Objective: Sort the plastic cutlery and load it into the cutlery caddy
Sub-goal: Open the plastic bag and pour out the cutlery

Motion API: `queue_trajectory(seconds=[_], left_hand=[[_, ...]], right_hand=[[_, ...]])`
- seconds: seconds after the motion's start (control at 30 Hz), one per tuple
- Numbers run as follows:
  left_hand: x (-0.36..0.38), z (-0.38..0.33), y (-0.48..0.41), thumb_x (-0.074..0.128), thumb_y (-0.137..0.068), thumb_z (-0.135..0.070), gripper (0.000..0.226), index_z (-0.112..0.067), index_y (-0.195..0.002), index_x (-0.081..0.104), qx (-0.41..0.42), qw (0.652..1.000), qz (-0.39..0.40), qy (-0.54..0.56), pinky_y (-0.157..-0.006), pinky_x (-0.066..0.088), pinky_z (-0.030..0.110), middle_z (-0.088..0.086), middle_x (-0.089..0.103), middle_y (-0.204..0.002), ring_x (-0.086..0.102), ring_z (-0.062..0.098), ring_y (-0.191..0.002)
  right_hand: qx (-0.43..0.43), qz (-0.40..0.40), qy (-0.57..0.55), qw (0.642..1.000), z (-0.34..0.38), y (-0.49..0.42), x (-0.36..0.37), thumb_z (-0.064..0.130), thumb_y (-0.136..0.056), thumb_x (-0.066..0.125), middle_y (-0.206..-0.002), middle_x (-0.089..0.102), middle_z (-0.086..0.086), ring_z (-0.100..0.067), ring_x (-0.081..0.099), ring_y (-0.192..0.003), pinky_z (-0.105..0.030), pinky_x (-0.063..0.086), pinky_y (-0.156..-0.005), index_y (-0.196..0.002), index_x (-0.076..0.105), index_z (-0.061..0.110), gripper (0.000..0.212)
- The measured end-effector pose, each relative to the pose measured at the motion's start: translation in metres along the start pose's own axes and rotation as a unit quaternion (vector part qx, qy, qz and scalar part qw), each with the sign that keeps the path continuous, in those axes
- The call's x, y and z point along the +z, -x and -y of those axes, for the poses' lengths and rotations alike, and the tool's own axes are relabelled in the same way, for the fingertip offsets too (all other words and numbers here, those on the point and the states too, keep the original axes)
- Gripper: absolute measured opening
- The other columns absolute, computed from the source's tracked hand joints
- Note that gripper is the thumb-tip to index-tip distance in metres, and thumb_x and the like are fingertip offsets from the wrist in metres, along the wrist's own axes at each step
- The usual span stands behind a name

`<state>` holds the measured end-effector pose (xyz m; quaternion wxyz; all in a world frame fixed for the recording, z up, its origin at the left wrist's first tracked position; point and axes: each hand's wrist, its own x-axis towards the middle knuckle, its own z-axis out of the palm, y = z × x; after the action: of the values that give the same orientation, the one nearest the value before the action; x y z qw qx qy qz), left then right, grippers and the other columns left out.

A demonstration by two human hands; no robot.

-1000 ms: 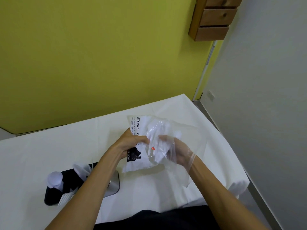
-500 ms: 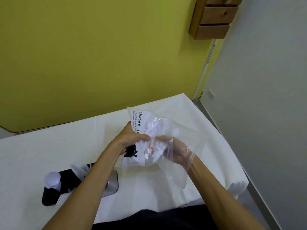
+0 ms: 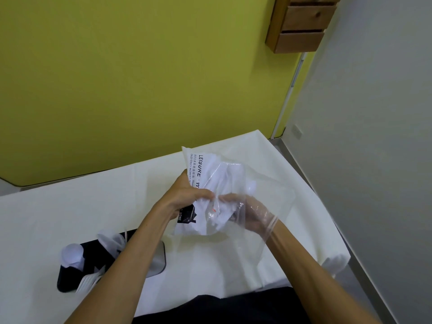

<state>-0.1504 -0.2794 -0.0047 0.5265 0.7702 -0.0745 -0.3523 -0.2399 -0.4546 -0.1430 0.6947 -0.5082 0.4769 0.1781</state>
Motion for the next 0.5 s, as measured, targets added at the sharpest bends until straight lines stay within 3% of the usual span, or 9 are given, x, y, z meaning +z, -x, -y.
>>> queue_trajectory(seconds=[0.03, 0.07, 0.1, 0.17, 0.2, 0.27, 0.3, 0.4, 0.5], left_hand=[[-0.004, 0.0, 0.001, 0.082, -0.069, 0.003, 0.055, -0.011, -0.116, 0.059, -0.004, 1.0, 0.005, -0.006, -0.068, 0.058, 0.032, 0.007, 0.075, -0.102, 0.073, 0.023, -0.089], [-0.008, -0.002, 0.001, 0.082, -0.069, 0.005, 0.055, -0.011, -0.116, 0.06, -0.01, 1.0, 0.008, -0.01, -0.069, 0.059, 0.033, 0.008, 0.075, -0.102, 0.073, 0.024, -0.089], [-0.011, -0.003, 0.0, 0.082, -0.068, 0.006, 0.055, -0.01, -0.116, 0.06, -0.016, 1.0, 0.008, -0.014, -0.072, 0.06, 0.036, 0.008, 0.075, -0.101, 0.073, 0.026, -0.09], [-0.014, -0.004, -0.002, 0.082, -0.065, 0.005, 0.056, -0.01, -0.115, 0.061, -0.027, 0.999, 0.01, -0.02, -0.082, 0.06, 0.044, 0.01, 0.075, -0.101, 0.073, 0.031, -0.094], [-0.015, -0.004, -0.002, 0.083, -0.063, 0.004, 0.058, -0.01, -0.114, 0.061, -0.033, 0.999, 0.011, -0.02, -0.085, 0.06, 0.047, 0.01, 0.075, -0.101, 0.073, 0.032, -0.095], [-0.017, -0.003, -0.003, 0.084, -0.057, 0.0, 0.062, -0.012, -0.114, 0.062, -0.045, 0.999, 0.013, -0.018, -0.087, 0.059, 0.052, 0.01, 0.076, -0.101, 0.073, 0.032, -0.094], [-0.017, -0.002, -0.003, 0.084, -0.058, 0.0, 0.062, -0.012, -0.114, 0.062, -0.047, 0.999, 0.011, -0.018, -0.087, 0.059, 0.052, 0.01, 0.076, -0.102, 0.074, 0.032, -0.094], [-0.019, -0.002, -0.004, 0.081, -0.066, 0.004, 0.054, -0.011, -0.113, 0.061, -0.037, 0.999, -0.013, -0.031, -0.083, 0.06, 0.046, 0.011, 0.075, -0.103, 0.073, 0.03, -0.091], [-0.02, -0.004, -0.003, 0.083, -0.061, -0.002, 0.059, -0.018, -0.112, 0.059, -0.03, 0.998, -0.013, -0.055, -0.077, 0.062, 0.048, 0.008, 0.074, -0.101, 0.073, 0.03, -0.087]], right_hand=[[-0.057, 0.034, -0.092, 0.994, 0.015, 0.027, 0.006, 0.006, -0.097, 0.048, -0.066, 0.067, 0.001, -0.007, 0.064, -0.063, -0.024, 0.055, -0.065, -0.085, 0.073, 0.01, 0.028], [-0.078, 0.098, -0.092, 0.988, 0.024, 0.052, 0.011, -0.007, -0.09, 0.052, -0.061, 0.063, 0.005, -0.008, 0.059, -0.055, -0.02, 0.049, -0.055, -0.072, 0.068, 0.009, 0.029], [-0.066, 0.188, -0.08, 0.977, 0.035, 0.074, 0.021, -0.011, -0.085, 0.056, -0.054, 0.057, 0.01, -0.004, 0.052, -0.05, -0.015, 0.043, -0.05, -0.065, 0.062, 0.01, 0.029], [-0.141, 0.205, -0.038, 0.968, 0.039, 0.066, 0.021, -0.006, -0.088, 0.052, -0.048, 0.047, 0.014, -0.002, 0.039, -0.05, -0.011, 0.032, -0.046, -0.052, 0.053, 0.016, 0.042], [-0.101, 0.254, -0.095, 0.957, 0.035, 0.063, 0.014, 0.003, -0.096, 0.046, -0.054, 0.049, 0.014, -0.007, 0.042, -0.054, -0.014, 0.034, -0.048, -0.054, 0.057, 0.018, 0.045], [-0.199, 0.127, 0.021, 0.971, 0.032, 0.07, 0.02, 0.021, -0.094, 0.052, -0.071, 0.053, -0.002, -0.018, 0.05, -0.062, -0.026, 0.037, -0.056, -0.075, 0.059, 0.004, 0.026], [-0.214, 0.11, 0.03, 0.97, 0.026, 0.056, 0.016, 0.025, -0.084, 0.059, -0.072, 0.05, -0.008, -0.022, 0.05, -0.063, -0.031, 0.036, -0.058, -0.083, 0.055, 0.002, 0.023], [-0.193, 0.182, 0.043, 0.963, 0.026, 0.063, 0.014, 0.016, -0.074, 0.054, -0.061, 0.05, -0.001, -0.01, 0.048, -0.05, -0.022, 0.044, -0.05, -0.078, 0.052, -0.001, 0.017], [-0.132, 0.188, 0.013, 0.973, 0.027, 0.066, 0.016, 0.016, -0.084, 0.056, -0.08, 0.06, -0.012, -0.017, 0.06, -0.066, -0.024, 0.052, -0.064, -0.101, 0.063, -0.01, 0.032]])
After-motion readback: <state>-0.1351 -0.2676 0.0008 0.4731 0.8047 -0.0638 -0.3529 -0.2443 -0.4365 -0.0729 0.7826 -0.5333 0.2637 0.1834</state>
